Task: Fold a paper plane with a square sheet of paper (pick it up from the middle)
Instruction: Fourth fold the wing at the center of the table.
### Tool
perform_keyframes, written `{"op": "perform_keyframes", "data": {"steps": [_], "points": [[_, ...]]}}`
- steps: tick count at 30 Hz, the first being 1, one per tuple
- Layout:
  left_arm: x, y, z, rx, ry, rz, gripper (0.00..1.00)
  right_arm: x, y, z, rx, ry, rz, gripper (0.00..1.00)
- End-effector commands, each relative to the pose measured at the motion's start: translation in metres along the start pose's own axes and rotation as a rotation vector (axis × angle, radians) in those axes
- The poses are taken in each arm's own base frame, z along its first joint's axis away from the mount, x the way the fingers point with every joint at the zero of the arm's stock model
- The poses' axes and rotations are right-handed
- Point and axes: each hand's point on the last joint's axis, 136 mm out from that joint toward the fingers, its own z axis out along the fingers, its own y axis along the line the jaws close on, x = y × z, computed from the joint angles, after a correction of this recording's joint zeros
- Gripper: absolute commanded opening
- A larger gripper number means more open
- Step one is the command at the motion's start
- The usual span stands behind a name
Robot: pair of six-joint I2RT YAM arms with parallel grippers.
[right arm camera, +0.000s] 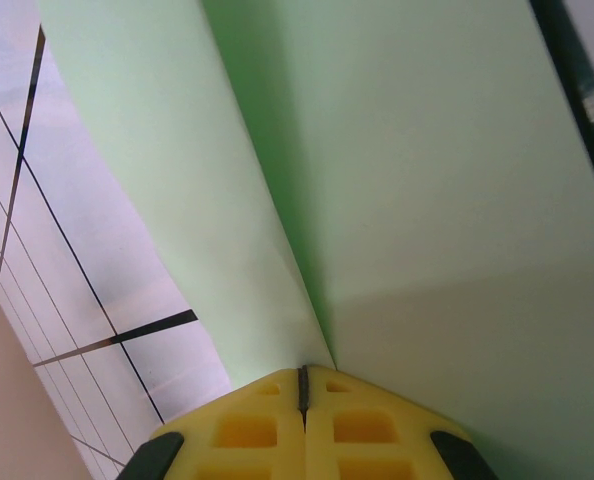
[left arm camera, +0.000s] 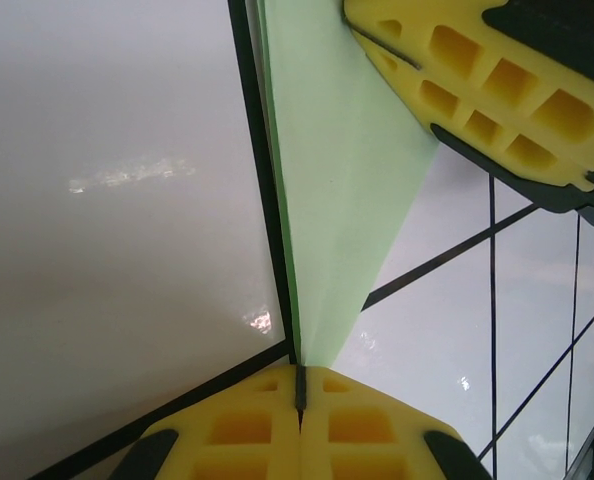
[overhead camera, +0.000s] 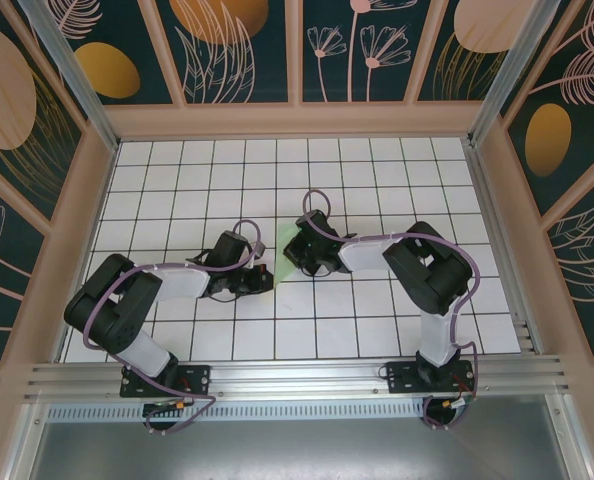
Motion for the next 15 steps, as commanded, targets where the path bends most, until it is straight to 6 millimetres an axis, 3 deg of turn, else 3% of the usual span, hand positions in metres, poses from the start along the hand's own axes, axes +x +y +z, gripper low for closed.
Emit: {"op": "perform_keyframes", "data": {"steps": [1, 8, 12, 15], "points": [[0.008, 0.003, -0.006, -0.048, 0.033, 0.006, 0.13, 0.006, -0.061, 0.010, 0.185, 0.024, 0.028, 0.00], [-0.030, -0.018, -0.028, -0.043, -0.083, 0.035, 0.25, 0.002, -0.059, 0.005, 0.182, 0.021, -0.003, 0.00], [-0.055, -0.024, -0.033, -0.022, -0.145, 0.030, 0.24, 0.002, -0.058, 0.005, 0.176, 0.029, -0.022, 0.00], [-0.069, -0.023, -0.023, -0.014, -0.166, 0.014, 0.18, 0.002, -0.056, 0.005, 0.164, 0.038, -0.044, 0.00]]}}
